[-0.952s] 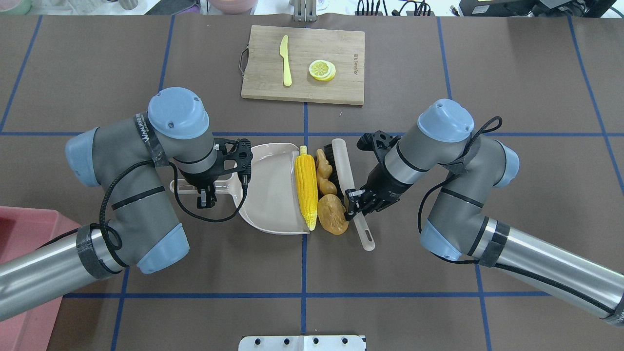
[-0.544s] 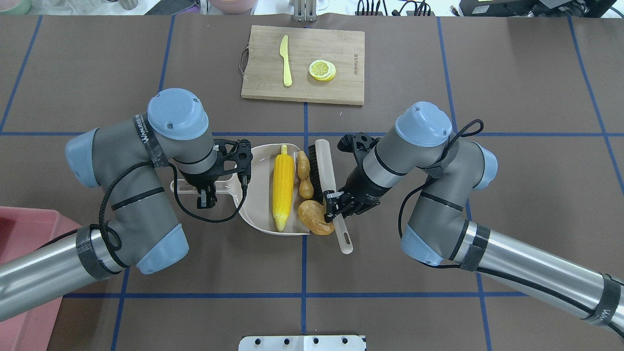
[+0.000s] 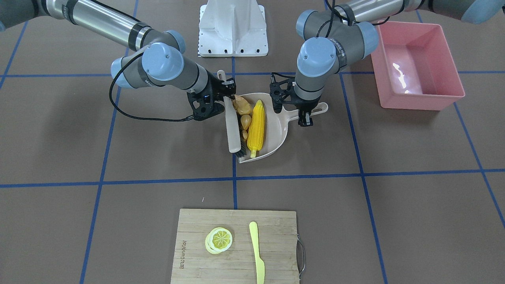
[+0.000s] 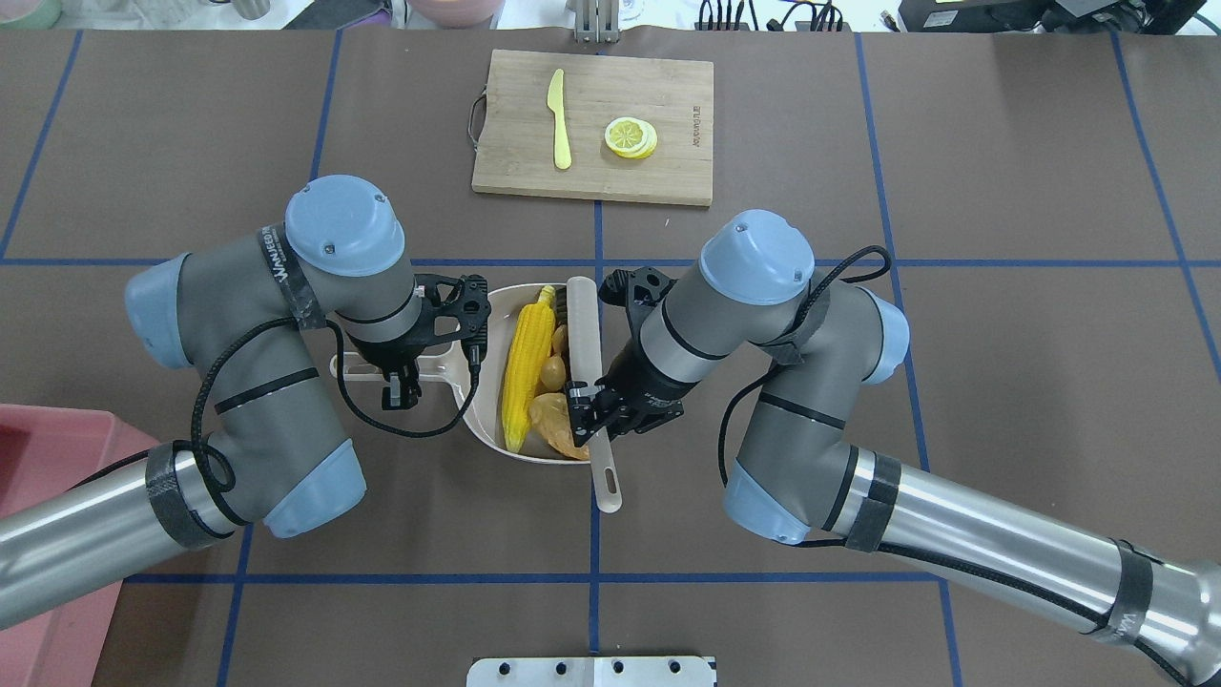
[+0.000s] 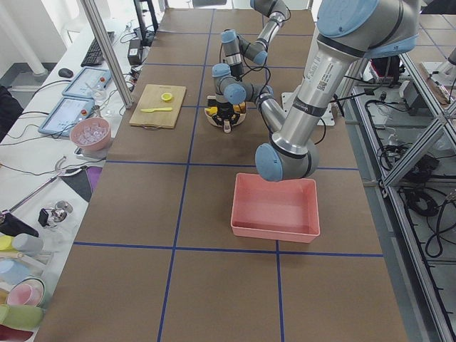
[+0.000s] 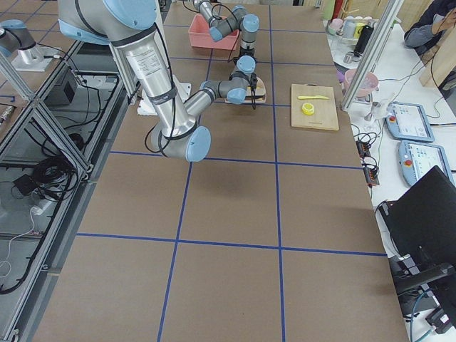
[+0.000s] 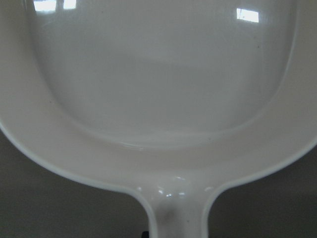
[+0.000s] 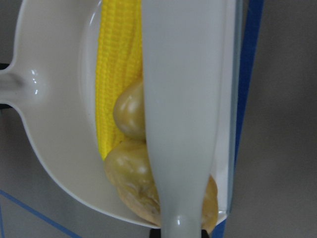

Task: Sweep and dump trash into bin
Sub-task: 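Sweep the corn, ginger and potato into the dustpan with the right brush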

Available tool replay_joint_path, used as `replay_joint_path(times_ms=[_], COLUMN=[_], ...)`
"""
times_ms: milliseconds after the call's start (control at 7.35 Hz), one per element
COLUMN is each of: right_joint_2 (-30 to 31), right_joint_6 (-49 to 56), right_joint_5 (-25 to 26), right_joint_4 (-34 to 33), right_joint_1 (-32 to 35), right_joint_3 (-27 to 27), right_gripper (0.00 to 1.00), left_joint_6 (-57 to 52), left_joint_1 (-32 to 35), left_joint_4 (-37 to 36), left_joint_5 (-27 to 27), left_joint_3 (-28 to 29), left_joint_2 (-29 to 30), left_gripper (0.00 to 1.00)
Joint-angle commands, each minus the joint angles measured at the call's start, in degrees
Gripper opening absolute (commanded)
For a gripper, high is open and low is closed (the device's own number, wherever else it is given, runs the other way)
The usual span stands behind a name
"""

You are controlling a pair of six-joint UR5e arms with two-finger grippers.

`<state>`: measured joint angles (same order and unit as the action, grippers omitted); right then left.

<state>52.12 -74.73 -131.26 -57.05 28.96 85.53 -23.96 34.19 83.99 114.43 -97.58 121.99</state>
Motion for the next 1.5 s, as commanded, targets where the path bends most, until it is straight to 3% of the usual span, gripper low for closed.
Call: replay_joint_path(times_ms=[0, 544, 1361], right_joint_2=[-1.23, -4.91, -4.22], right_joint_6=[-1.65, -3.32, -3.15], right_joint_5=[1.27, 1.36, -0.48], right_joint_4=[-0.34, -4.37, -19.4], right_joint_1=[-1.01, -1.1, 1.88], right_joint_3=[0.6, 0.69, 13.33], right_gripper=[0.0, 0.0, 0.0], left_joint_6=[-0.03, -0.21, 0.14], left_joint_1=[0.0, 0.09, -0.09], left_joint_4=[0.47, 1.35, 4.68], left_joint_5=[0.0, 0.0, 0.0], left_joint_3=[0.02, 0.02, 0.02], left_joint_2=[-0.35, -0.79, -1.58], left_gripper=[0.0, 0.0, 0.0])
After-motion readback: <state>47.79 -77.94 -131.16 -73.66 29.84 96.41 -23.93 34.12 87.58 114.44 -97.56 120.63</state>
